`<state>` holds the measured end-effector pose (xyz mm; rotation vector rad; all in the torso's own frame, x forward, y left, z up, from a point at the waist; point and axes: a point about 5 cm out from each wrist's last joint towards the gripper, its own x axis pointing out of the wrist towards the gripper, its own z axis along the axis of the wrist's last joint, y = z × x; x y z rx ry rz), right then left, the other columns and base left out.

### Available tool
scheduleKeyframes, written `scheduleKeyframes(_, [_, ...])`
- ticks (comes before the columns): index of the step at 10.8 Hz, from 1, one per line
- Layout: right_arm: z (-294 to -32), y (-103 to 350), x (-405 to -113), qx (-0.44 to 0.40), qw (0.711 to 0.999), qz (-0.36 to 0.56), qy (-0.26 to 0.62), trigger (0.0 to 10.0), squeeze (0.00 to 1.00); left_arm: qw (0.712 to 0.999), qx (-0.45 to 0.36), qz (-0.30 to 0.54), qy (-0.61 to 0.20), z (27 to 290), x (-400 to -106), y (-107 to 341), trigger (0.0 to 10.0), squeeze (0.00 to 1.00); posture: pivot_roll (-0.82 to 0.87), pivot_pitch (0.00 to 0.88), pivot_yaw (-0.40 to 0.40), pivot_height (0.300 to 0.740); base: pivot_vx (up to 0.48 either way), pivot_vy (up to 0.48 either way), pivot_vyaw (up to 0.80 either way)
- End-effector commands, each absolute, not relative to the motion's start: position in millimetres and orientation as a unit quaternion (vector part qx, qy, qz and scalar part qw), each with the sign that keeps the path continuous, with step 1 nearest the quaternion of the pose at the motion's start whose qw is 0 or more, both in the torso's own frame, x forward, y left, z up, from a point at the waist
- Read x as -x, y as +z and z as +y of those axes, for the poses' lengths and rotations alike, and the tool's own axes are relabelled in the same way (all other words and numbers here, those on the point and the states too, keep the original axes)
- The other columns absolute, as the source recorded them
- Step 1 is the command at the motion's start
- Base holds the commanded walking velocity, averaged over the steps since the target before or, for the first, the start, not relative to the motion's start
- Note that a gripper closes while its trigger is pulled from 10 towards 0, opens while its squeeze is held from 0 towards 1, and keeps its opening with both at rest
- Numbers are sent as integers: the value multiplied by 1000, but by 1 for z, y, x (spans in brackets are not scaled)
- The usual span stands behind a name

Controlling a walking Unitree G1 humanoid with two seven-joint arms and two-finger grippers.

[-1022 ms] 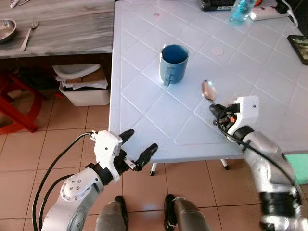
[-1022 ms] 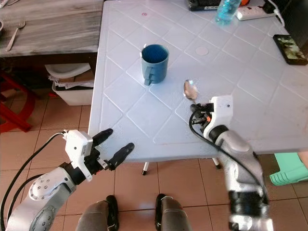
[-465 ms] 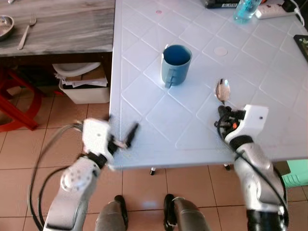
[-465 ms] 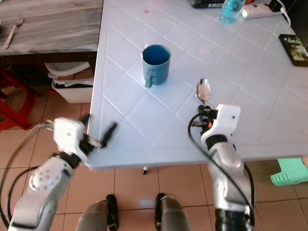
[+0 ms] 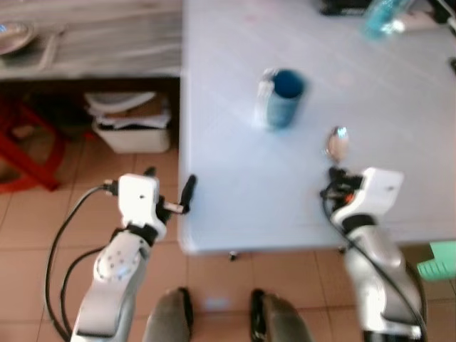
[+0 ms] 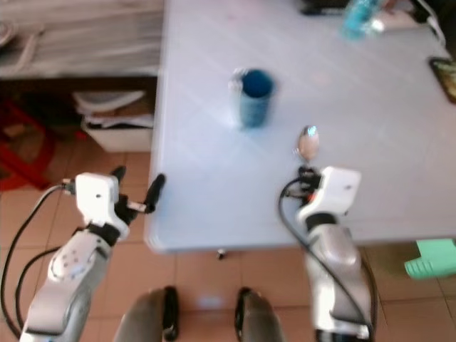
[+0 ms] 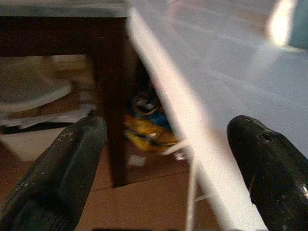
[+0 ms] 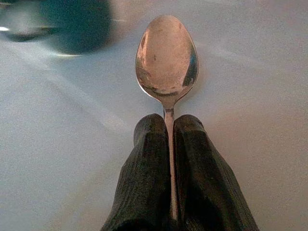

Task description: Setting the table

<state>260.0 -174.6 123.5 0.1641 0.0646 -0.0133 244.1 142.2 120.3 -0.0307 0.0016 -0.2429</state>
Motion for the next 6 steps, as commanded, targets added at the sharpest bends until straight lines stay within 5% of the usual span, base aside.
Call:
scheduleKeyframes(1, [-174,106,-253,-79,994,79,-10,10000,0,993,14,-2,-116,141,-244,120,10000,0,-33,247,7,740,0,480,0])
scheduleKeyframes(6, [-171,105,-258,-90,992,89,-4,10000,0,995,11,-11,-101,139,-250,120,10000,0,-39,233,0,740,0,480,0])
